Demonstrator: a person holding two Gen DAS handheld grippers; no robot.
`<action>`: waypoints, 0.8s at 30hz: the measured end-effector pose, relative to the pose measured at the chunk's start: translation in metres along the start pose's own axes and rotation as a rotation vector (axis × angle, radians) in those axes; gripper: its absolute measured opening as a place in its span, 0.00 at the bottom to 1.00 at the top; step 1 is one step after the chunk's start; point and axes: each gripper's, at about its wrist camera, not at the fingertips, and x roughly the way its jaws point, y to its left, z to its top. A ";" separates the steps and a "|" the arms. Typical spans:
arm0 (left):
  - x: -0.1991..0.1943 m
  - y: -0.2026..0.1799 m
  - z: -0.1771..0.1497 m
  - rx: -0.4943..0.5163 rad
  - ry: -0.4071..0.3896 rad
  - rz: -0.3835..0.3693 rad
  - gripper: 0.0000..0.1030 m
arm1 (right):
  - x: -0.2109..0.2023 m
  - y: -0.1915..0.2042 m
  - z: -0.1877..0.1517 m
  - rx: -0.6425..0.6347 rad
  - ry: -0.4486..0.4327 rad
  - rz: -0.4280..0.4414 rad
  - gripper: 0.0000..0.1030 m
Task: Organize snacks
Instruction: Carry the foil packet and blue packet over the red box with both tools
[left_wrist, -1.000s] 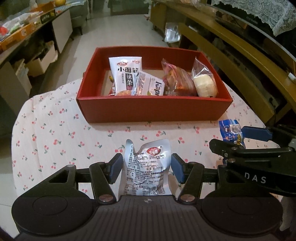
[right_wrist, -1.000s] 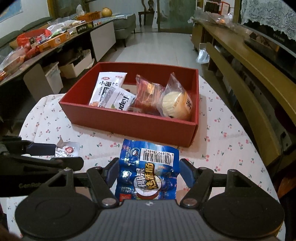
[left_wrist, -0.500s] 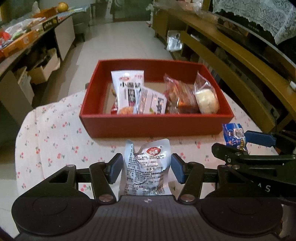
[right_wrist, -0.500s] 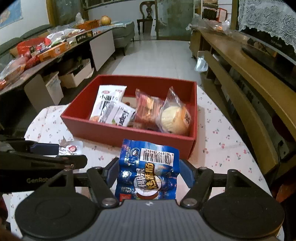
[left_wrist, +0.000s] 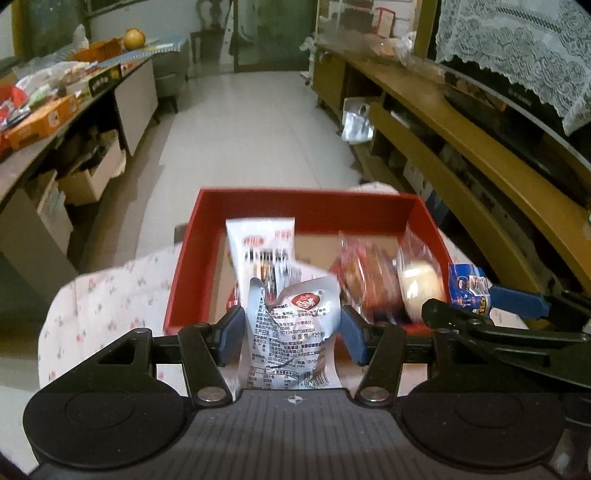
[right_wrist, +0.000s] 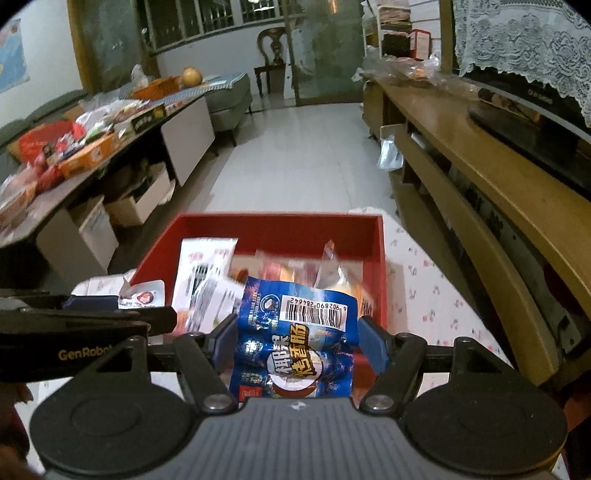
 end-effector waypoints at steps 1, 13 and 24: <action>0.003 -0.001 0.005 0.000 -0.004 0.003 0.61 | 0.004 -0.002 0.005 0.009 -0.004 -0.001 0.81; 0.062 0.006 0.037 -0.022 0.029 0.033 0.61 | 0.069 -0.016 0.037 0.057 0.023 -0.011 0.81; 0.092 0.011 0.032 -0.036 0.095 0.064 0.61 | 0.101 -0.015 0.038 0.034 0.048 -0.032 0.82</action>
